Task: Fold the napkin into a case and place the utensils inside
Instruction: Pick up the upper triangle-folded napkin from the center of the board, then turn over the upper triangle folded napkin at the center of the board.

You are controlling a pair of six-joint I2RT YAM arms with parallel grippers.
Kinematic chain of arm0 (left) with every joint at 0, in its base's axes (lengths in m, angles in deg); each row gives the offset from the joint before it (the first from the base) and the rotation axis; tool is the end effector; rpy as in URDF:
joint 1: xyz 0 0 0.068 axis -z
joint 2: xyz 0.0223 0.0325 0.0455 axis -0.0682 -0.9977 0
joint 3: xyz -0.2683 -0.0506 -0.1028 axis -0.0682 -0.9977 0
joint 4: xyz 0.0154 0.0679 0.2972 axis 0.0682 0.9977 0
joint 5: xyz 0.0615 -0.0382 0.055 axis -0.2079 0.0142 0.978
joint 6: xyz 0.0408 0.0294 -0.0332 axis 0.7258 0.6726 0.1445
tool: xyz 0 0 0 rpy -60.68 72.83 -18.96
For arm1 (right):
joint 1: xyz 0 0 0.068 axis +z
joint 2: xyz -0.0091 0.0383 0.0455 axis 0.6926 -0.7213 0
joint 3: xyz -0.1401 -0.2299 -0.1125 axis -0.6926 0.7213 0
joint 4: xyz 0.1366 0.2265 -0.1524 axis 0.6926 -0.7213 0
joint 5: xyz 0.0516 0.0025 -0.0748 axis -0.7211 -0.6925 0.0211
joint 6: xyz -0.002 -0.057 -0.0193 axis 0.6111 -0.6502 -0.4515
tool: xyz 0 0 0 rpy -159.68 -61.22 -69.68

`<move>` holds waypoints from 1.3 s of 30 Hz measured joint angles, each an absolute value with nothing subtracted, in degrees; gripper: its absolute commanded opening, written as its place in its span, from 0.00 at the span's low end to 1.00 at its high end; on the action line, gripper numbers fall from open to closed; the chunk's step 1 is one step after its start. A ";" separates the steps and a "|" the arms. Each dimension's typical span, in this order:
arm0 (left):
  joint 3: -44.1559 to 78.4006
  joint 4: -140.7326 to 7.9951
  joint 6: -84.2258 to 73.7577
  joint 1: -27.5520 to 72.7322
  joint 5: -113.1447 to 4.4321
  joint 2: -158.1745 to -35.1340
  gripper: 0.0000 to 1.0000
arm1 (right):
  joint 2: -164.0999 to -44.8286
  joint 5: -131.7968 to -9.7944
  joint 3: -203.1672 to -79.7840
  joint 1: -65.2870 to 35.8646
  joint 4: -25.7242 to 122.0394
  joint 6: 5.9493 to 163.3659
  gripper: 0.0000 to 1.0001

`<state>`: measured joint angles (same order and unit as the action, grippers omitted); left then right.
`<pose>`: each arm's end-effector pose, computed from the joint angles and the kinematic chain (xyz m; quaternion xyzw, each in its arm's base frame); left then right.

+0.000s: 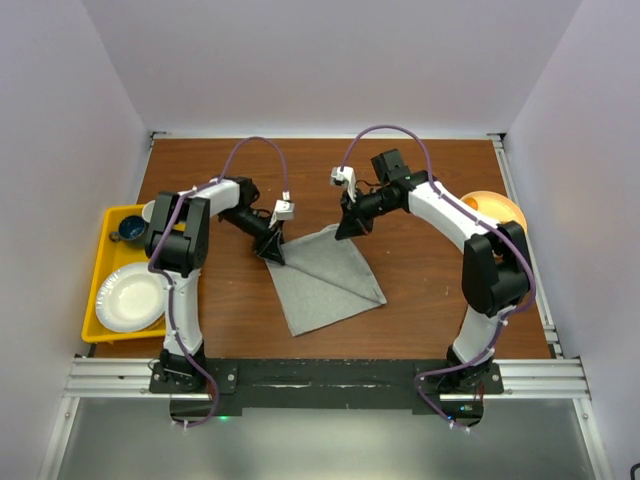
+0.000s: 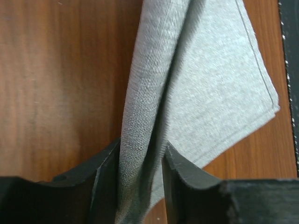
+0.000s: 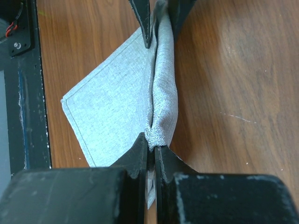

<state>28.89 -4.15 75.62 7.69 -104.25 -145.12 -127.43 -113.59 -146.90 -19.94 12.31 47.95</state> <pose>0.4065 -0.1221 0.1119 0.5323 0.6903 -0.4610 0.1664 0.3815 0.2066 0.2419 -0.4950 0.7275 0.3979 0.2596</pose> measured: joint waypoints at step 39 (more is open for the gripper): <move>23.19 -72.30 51.16 7.77 -72.68 -120.49 0.00 | -116.24 -94.01 -135.79 -20.92 68.98 31.58 0.00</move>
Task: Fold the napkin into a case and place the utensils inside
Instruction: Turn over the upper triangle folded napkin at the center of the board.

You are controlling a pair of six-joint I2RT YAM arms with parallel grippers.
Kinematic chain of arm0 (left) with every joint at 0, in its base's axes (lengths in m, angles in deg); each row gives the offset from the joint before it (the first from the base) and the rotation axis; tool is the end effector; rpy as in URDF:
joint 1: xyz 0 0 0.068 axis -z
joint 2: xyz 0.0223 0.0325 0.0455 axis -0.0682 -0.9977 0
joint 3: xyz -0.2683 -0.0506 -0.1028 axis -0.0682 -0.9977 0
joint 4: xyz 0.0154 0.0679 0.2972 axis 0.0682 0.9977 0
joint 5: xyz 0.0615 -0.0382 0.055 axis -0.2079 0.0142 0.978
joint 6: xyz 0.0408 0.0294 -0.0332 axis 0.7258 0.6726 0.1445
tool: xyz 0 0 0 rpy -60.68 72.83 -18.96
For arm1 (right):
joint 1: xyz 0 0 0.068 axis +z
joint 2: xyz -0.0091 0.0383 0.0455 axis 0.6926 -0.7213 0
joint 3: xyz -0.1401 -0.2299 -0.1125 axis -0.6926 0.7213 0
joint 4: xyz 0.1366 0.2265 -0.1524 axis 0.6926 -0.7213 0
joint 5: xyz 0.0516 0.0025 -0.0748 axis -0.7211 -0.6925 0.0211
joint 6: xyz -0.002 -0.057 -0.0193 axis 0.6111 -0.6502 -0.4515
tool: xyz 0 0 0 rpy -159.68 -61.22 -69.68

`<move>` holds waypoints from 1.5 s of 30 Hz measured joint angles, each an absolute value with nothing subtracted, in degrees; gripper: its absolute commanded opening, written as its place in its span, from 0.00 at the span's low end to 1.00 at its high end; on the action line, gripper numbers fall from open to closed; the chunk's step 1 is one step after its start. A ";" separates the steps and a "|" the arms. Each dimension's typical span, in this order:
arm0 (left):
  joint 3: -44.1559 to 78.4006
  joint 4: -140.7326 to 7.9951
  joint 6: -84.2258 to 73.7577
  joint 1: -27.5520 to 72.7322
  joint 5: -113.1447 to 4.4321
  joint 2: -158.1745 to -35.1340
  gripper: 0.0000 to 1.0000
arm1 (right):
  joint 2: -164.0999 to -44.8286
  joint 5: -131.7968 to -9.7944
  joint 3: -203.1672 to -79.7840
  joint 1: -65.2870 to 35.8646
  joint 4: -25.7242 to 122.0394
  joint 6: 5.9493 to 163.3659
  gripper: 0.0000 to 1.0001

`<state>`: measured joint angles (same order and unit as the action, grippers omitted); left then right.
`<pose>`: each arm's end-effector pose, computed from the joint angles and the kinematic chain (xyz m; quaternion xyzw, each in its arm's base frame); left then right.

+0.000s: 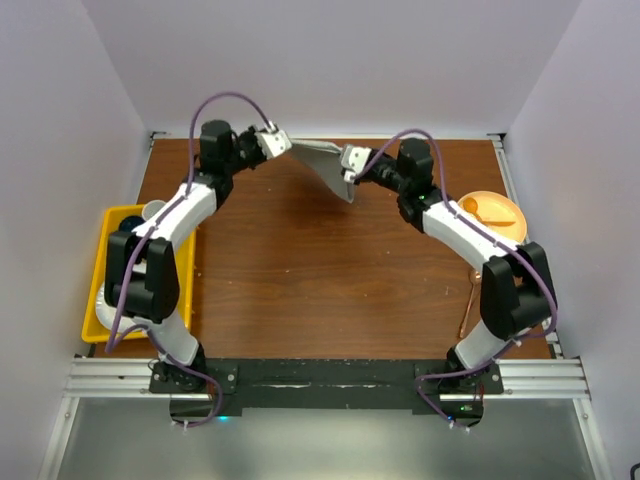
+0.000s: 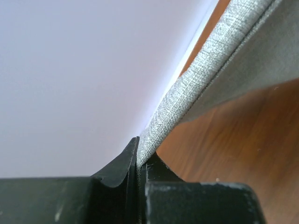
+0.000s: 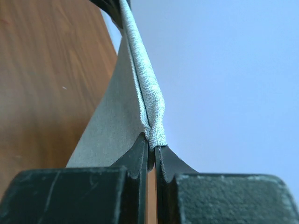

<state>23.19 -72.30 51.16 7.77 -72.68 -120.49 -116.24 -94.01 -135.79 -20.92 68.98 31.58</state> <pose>0.4561 -0.1146 0.3193 0.4865 0.6031 0.0003 0.6322 0.3944 0.1916 0.3333 -0.5471 0.4698 0.0538 0.6906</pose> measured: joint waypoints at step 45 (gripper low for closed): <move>-23.41 -54.64 79.38 17.43 -76.05 -99.27 0.62 | -105.60 -111.93 -96.74 -13.14 38.05 -35.08 0.00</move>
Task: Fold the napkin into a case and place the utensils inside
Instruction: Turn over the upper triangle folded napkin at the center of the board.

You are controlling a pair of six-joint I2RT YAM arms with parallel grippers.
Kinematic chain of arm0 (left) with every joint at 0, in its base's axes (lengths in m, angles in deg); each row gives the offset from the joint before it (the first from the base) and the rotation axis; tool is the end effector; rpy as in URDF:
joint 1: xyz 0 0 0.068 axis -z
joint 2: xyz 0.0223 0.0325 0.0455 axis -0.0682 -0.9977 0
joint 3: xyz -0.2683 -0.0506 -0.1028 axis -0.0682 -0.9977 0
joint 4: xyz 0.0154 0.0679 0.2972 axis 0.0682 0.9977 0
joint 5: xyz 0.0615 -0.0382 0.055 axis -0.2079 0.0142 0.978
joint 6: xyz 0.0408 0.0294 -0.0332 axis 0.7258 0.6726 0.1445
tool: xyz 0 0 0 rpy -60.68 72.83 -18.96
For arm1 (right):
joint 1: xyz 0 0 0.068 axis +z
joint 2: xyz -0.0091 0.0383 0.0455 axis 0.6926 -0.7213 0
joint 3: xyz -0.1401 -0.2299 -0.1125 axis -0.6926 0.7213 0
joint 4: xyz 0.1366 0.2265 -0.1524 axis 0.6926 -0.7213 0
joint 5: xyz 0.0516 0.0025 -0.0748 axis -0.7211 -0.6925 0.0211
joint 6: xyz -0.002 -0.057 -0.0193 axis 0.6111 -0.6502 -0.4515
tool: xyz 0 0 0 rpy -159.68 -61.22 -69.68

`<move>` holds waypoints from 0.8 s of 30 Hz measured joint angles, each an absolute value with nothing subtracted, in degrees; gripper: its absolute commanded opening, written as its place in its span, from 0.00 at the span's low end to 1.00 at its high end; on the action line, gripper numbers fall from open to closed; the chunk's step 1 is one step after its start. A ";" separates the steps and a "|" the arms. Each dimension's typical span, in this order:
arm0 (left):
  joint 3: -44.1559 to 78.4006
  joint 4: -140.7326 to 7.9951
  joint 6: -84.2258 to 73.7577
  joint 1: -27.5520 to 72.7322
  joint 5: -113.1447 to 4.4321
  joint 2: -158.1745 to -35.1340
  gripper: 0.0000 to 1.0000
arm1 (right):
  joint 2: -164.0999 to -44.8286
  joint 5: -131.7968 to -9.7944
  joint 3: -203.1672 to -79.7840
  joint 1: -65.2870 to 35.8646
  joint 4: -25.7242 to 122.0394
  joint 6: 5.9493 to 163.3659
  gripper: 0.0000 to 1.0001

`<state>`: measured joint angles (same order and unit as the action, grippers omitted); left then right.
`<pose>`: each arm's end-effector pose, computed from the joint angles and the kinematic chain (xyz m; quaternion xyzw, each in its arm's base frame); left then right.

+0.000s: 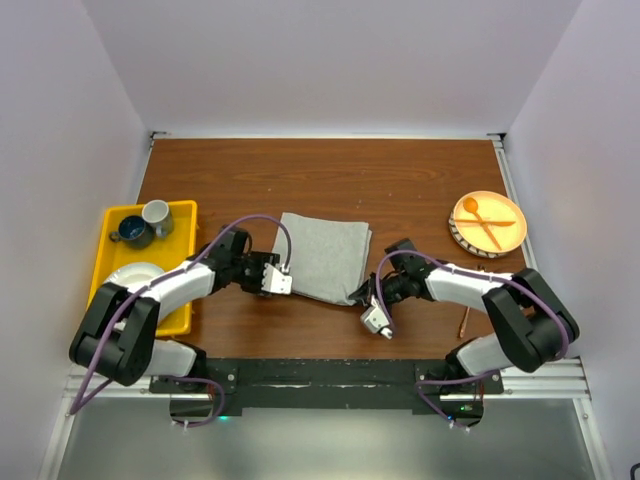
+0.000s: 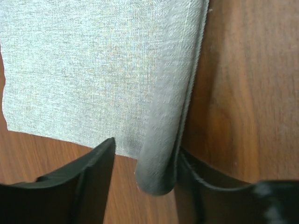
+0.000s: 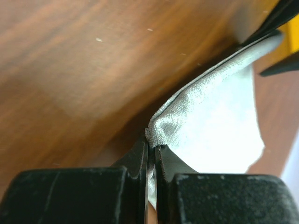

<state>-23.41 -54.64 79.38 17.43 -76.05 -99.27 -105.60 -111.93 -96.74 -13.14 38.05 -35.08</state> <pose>0.2419 -0.1184 0.1279 0.7290 0.5725 -0.0994 0.3618 0.2056 0.1610 0.1133 -0.8708 0.1810 0.1571 0.4293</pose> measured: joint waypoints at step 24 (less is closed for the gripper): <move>-19.85 -30.77 75.14 15.47 -84.09 -86.26 0.46 | -81.12 -106.33 -99.75 -12.24 29.75 -13.29 0.71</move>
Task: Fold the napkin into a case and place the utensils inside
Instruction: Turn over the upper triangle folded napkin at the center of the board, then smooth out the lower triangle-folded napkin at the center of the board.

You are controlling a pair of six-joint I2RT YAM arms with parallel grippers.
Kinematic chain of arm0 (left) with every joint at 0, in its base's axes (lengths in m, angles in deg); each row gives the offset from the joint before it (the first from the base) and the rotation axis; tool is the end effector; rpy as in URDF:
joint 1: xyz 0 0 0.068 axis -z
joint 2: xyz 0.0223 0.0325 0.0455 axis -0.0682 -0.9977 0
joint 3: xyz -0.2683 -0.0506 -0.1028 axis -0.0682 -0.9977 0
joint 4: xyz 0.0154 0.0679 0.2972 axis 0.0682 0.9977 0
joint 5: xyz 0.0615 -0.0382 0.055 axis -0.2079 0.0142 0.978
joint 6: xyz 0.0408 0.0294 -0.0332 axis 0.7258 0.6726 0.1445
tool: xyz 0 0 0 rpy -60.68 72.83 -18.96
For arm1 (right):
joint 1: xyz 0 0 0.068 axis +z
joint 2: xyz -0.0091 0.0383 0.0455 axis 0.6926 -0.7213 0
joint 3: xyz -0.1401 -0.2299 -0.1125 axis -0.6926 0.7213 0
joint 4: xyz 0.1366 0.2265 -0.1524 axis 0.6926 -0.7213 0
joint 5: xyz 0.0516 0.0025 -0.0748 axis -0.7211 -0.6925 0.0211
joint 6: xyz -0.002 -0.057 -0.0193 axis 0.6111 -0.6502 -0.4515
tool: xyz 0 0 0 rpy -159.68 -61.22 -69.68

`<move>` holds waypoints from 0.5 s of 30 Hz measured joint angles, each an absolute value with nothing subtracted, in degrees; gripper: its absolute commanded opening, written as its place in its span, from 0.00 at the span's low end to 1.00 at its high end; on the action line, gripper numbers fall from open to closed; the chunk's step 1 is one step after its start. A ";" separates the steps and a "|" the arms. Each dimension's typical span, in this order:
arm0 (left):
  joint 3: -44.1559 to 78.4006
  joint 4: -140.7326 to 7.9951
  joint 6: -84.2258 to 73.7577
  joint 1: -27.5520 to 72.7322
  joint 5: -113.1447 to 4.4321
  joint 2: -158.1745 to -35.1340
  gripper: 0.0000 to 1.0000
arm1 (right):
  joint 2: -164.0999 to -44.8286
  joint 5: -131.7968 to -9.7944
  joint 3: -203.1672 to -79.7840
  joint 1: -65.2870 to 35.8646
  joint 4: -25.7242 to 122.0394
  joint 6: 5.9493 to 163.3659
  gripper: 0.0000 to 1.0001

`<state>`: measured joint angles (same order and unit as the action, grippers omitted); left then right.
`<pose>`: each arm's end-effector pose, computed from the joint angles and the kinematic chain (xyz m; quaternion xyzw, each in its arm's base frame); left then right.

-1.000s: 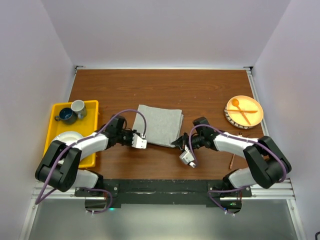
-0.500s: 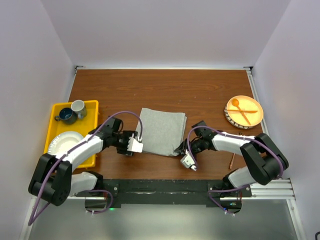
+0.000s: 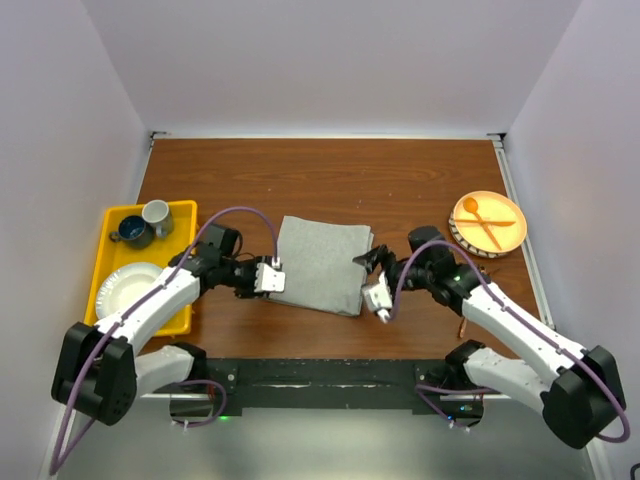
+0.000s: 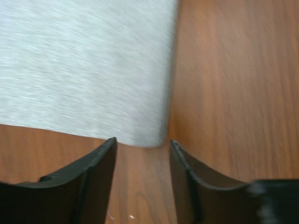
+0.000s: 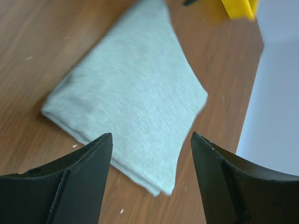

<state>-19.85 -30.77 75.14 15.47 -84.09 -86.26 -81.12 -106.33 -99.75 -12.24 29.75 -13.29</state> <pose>0.2095 -0.1028 0.1801 0.6940 0.6086 -0.1966 0.3306 0.1862 0.1503 0.2181 -0.8185 0.2792 0.1080 0.4903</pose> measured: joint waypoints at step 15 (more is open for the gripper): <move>-19.37 -64.01 52.28 38.31 -74.78 -98.04 0.32 | -99.72 -83.93 -115.97 -23.48 35.28 73.37 0.51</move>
